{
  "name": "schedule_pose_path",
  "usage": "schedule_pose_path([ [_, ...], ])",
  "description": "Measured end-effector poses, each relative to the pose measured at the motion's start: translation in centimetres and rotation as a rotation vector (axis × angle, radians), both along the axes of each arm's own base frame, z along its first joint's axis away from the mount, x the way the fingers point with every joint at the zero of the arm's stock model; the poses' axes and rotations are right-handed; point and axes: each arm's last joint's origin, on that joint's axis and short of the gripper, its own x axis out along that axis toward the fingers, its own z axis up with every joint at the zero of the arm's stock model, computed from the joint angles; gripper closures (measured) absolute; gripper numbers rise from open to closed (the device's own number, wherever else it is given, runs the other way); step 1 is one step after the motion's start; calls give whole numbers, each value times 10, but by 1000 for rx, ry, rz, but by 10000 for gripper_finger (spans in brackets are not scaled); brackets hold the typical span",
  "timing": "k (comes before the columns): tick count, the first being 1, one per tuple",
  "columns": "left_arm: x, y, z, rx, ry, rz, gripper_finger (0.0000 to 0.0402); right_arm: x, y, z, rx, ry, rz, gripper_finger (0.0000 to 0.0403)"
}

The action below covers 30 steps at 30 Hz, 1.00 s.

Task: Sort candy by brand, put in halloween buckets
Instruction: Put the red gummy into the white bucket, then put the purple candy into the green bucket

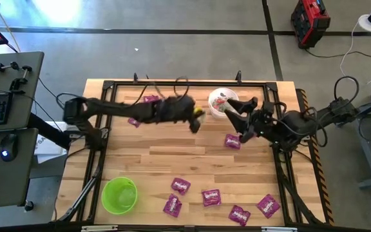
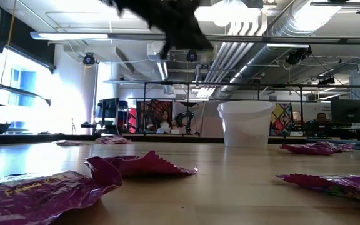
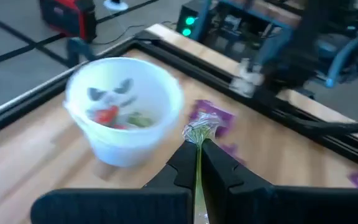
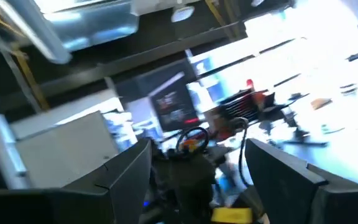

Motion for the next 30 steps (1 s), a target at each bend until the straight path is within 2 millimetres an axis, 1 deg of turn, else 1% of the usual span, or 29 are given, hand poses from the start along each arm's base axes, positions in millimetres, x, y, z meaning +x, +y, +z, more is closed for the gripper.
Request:
schedule_pose_path([
  [2, 7, 20, -4, 1, 5, 8, 401, 1, -4, 0, -20, 18, -40, 149],
  [4, 19, 37, -4, 7, -36, 5, 401, 3, -9, -1, -56, 43, -81, 149],
  [8, 43, 66, -7, -3, -91, -11, 401, 5, -20, -1, -87, 65, -146, 149],
  [9, 49, 72, -11, -11, -81, -14, 401, 6, -23, -1, -85, 63, -155, 149],
  [11, 62, 83, -12, -4, -98, -26, 401, 7, -29, -2, -68, 61, -155, 149],
  [14, 79, 96, -19, 23, -97, -34, 401, 11, -35, -6, -70, 75, -89, 149],
  [16, 85, 103, -26, 19, -81, -24, 398, 13, -38, -10, -64, 96, -43, 149],
  [18, 91, 106, -31, 17, -78, -24, 391, 15, -41, -13, -46, 122, -37, 149],
  [20, 91, 109, -36, 31, -34, -29, 377, 15, -42, -15, -45, 145, -43, 149],
  [22, 90, 110, -38, 50, -12, -39, 357, 16, -45, -16, -50, 155, -62, 149],
  [26, 90, 113, -37, 84, -6, -47, 298, 16, -53, -15, -59, 154, -98, 149],
  [30, 88, 115, -37, 69, -5, -56, 234, 15, -60, -14, -55, 148, -129, 149],
])
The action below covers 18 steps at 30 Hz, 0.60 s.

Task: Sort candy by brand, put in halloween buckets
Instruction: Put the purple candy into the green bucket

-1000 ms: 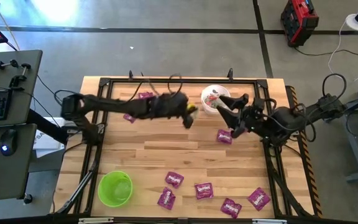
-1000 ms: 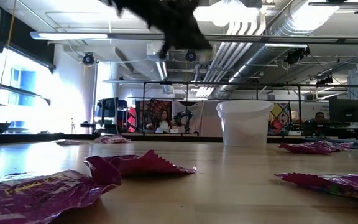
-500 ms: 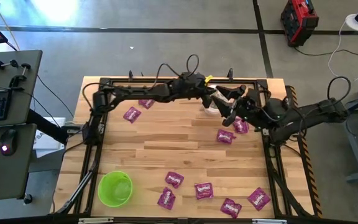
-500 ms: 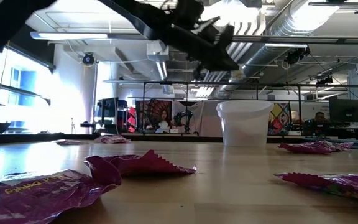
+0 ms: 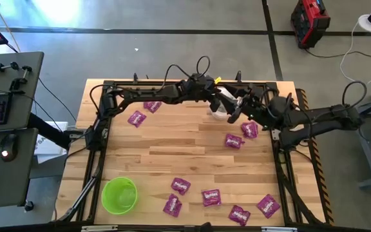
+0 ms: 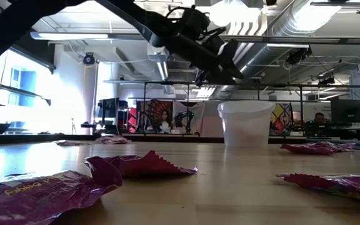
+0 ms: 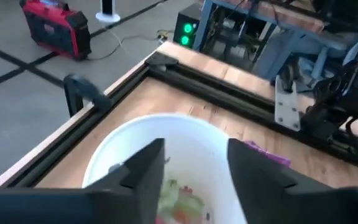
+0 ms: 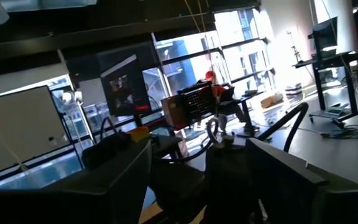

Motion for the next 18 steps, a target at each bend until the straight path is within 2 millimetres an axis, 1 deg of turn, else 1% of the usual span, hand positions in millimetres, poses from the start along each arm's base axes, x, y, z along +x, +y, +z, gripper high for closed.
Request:
schedule_pose_path([
  [2, -2, -1, -1, -10, 37, -12, 207, 0, -2, 0, 0, -5, -10, 149],
  [4, -9, -2, 3, -16, 88, -51, 188, 0, -4, 1, 1, -10, -16, 149],
  [6, -19, -1, 19, 3, 112, -98, 179, -2, -4, 2, 1, -14, -16, 149],
  [8, -33, -1, 37, 5, 141, -134, 176, -2, -4, 3, 1, -19, -16, 149],
  [10, -52, 0, 54, -24, 193, -127, 175, -4, -4, 3, 1, -22, -16, 149],
  [13, -83, -4, 74, -87, 261, -102, 175, -4, -4, 3, -1, -15, -15, 149],
  [15, -105, -14, 86, -115, 255, -95, 175, -3, -4, 1, 6, -2, -6, 149],
  [17, -128, -30, 90, -140, 232, -93, 175, -2, -3, -2, 35, 11, 33, 149],
  [18, -139, -38, 88, -158, 219, -89, 175, -1, -2, -4, 57, 17, 62, 149],
])
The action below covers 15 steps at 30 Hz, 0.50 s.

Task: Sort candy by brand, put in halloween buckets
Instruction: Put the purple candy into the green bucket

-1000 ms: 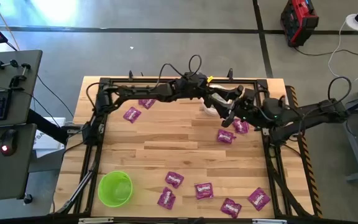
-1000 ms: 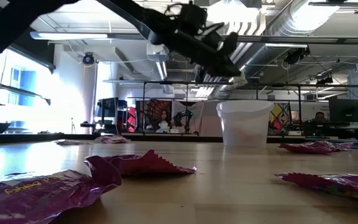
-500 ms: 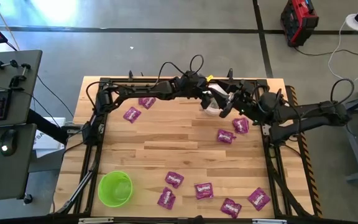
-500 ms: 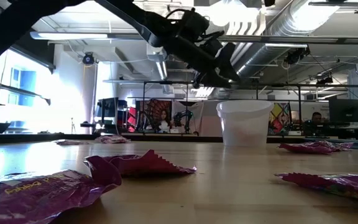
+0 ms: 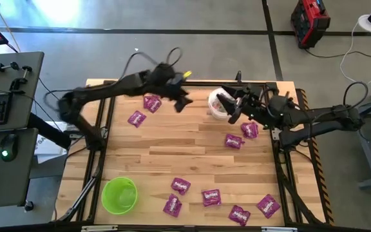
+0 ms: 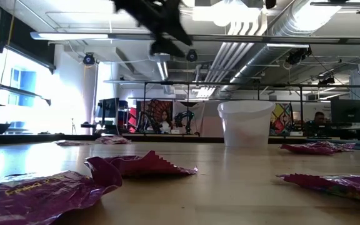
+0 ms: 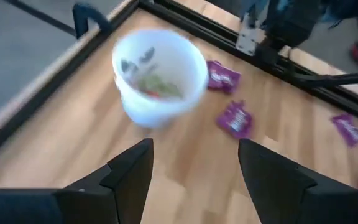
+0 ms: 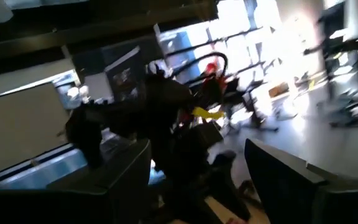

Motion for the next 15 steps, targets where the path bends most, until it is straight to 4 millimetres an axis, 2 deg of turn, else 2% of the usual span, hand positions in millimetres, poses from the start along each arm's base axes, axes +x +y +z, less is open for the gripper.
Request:
schedule_pose_path([
  [4, -45, -39, -13, -77, -91, 49, 177, 9, 4, -13, 114, 48, 135, 149],
  [8, -86, -73, -22, -103, -165, 103, 185, 31, 11, -37, 244, 144, 301, 149],
  [12, -115, -93, -25, -73, -203, 140, 190, 60, 32, -67, 324, 300, 441, 149],
  [15, -129, -99, -23, -48, -241, 142, 190, 85, 53, -83, 345, 470, 484, 149],
])
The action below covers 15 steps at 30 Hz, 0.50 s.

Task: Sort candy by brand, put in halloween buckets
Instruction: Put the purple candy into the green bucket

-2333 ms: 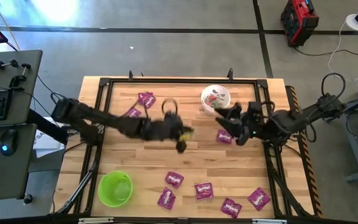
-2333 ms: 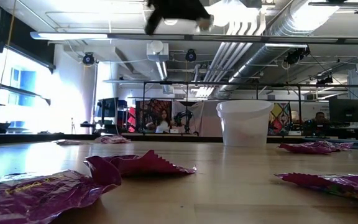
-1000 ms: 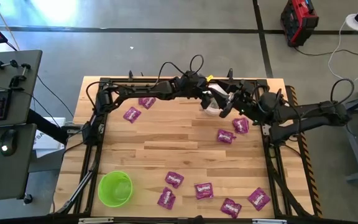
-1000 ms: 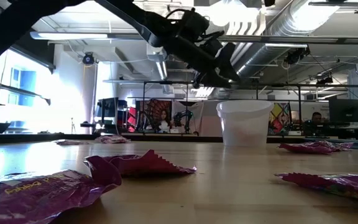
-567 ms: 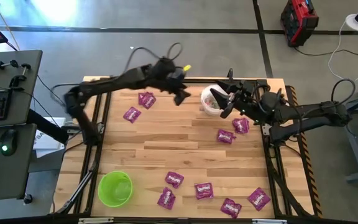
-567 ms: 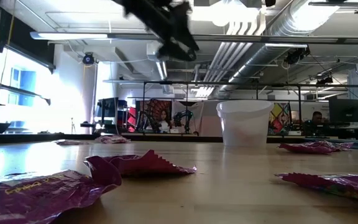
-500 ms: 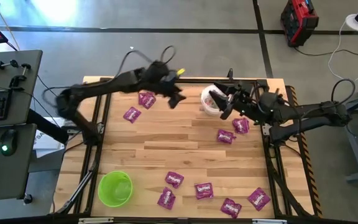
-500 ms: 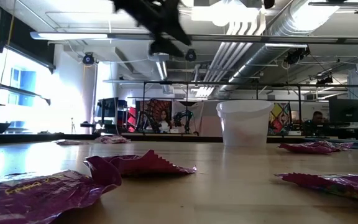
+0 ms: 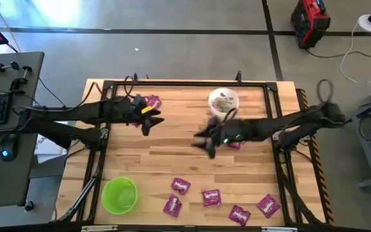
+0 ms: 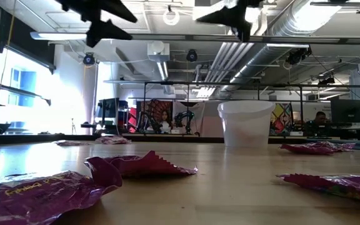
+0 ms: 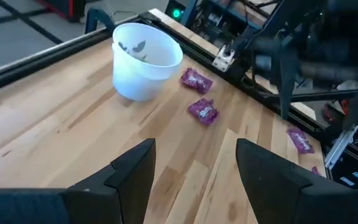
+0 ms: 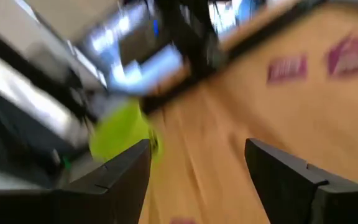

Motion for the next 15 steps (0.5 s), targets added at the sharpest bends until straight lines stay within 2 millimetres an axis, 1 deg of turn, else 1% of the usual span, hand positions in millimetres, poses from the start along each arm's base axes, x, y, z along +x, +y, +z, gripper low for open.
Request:
schedule_pose_path([
  [3, -8, -2, 3, 33, -17, -19, 190, 24, 20, -12, -58, 187, 91, 149],
  [7, -11, -5, 6, 35, -33, -107, 190, 52, 44, -31, -131, 428, 162, 149],
  [10, -12, -7, 5, -11, -29, -162, 190, 73, 62, -40, -106, 494, 239, 149],
  [13, -12, -9, 3, -131, -21, -177, 190, 92, 82, -48, -114, 517, 327, 149],
  [15, -13, -12, 0, -201, 2, -174, 190, 101, 95, -55, -155, 544, 372, 149],
])
